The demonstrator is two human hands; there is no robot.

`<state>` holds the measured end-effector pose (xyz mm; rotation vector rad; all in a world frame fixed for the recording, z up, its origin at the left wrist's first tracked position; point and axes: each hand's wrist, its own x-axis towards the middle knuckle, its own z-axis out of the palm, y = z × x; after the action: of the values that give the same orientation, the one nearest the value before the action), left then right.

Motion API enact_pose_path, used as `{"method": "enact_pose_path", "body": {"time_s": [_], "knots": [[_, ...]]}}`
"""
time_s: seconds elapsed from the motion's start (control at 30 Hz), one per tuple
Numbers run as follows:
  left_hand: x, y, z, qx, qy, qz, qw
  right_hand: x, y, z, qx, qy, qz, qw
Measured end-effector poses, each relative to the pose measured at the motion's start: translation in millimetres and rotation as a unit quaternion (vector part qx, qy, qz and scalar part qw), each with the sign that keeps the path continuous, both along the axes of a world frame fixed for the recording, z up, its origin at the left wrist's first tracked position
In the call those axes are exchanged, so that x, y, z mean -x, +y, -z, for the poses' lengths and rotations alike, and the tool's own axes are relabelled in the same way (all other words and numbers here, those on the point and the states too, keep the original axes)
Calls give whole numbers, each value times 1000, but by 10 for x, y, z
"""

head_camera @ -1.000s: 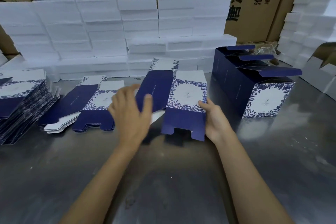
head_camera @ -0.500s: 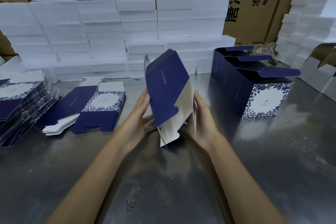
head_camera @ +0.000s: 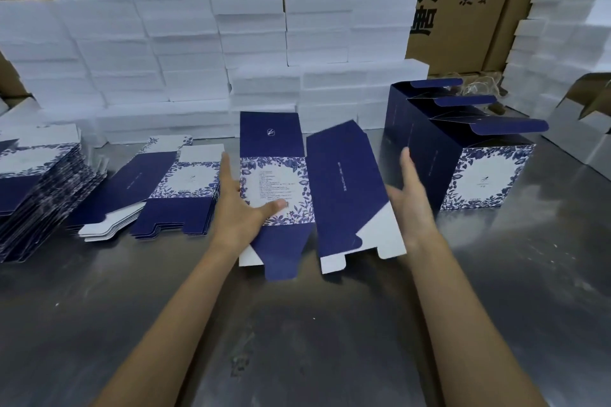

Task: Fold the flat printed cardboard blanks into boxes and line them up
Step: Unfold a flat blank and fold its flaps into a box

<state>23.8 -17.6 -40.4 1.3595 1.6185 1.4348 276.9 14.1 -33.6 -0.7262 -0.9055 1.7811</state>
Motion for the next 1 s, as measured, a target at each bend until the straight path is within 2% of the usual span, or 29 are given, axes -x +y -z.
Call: {"method": "enact_pose_path", "body": {"time_s": [0.13, 0.27, 0.43, 0.63, 0.73, 0.87, 1.0], "knots": [[126, 50, 18, 22, -81, 15, 996, -106, 57, 112, 3, -90, -17, 996], [223, 41, 23, 72, -157, 53, 984, -74, 72, 118, 8, -116, -4, 993], [236, 2, 55, 57, -114, 52, 990, -24, 47, 105, 44, -124, -15, 991], [195, 26, -6, 99, -125, 72, 985, -6, 85, 90, 27, -146, 77, 986], [223, 24, -24, 118, -129, 14, 984, -17, 56, 99, 9, -160, 22, 987], [299, 35, -21, 111, -84, -34, 990, 39, 15, 85, 35, -149, -5, 988], [256, -4, -63, 109, -148, 7, 983, 46, 42, 85, -9, -157, 44, 987]]}}
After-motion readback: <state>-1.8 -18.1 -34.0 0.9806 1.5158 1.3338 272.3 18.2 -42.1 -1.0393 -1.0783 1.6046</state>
